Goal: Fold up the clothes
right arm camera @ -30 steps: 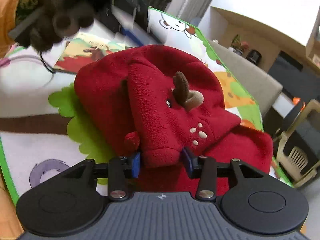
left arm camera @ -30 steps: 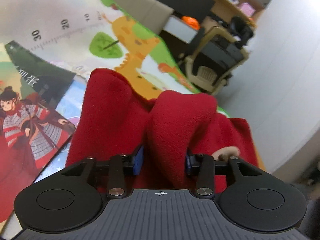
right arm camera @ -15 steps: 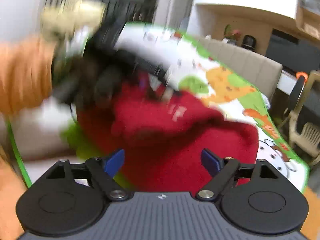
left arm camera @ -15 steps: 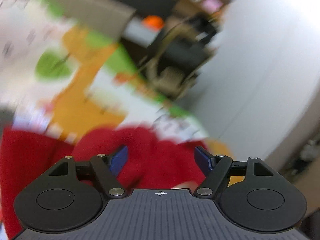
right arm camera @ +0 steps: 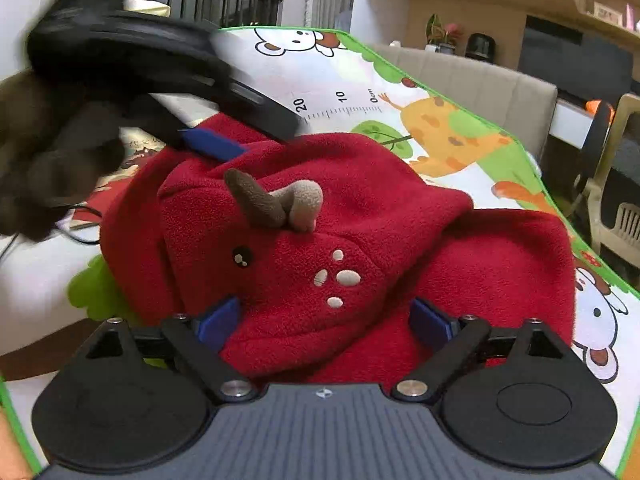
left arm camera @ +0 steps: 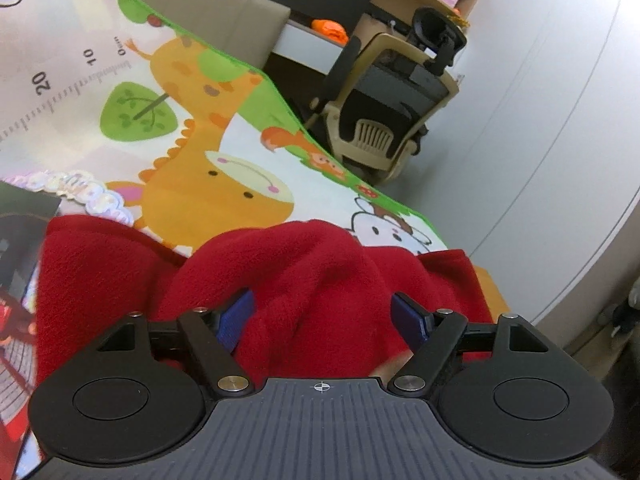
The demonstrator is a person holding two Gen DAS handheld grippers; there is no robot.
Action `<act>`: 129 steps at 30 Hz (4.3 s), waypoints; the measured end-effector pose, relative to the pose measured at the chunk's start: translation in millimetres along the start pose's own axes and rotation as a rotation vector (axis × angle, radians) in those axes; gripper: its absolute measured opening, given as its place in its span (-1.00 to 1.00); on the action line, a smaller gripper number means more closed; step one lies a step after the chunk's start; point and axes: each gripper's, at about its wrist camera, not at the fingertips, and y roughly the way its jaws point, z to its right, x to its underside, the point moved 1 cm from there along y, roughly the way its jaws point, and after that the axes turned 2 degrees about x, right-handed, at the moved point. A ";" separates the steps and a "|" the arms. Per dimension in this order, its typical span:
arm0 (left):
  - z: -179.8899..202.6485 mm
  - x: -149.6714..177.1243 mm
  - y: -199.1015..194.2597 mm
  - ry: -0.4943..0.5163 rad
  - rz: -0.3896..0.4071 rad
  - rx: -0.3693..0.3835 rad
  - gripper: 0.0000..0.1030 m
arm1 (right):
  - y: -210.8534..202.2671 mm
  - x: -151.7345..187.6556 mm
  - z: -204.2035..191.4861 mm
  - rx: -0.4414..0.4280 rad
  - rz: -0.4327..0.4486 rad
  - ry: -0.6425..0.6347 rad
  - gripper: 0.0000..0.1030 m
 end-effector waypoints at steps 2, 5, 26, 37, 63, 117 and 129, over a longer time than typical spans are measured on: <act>3.9 7.9 -20.3 -0.040 0.011 0.021 0.77 | -11.4 -13.2 14.2 -0.032 0.024 0.010 0.79; 6.5 25.3 -49.5 -0.096 -0.002 0.143 0.83 | -30.4 -43.8 54.2 -0.012 0.129 0.137 0.89; -63.7 7.0 21.2 -0.356 -0.157 0.147 0.85 | 37.7 -14.8 130.1 0.165 -0.094 0.340 0.83; -108.5 -56.1 64.3 -0.369 -0.005 0.024 0.86 | -17.4 -32.6 53.5 -0.126 0.003 0.120 0.86; -34.3 19.6 -7.2 -0.042 -0.028 -0.096 -0.13 | 17.0 8.2 138.8 -0.154 0.042 0.583 0.94; -29.4 -34.8 -35.6 -0.008 0.154 0.085 0.89 | -3.4 -30.0 56.4 0.072 0.178 0.191 0.79; -30.0 -25.8 26.0 -0.028 0.049 0.132 0.91 | -0.5 -46.0 85.6 0.001 0.113 0.127 0.85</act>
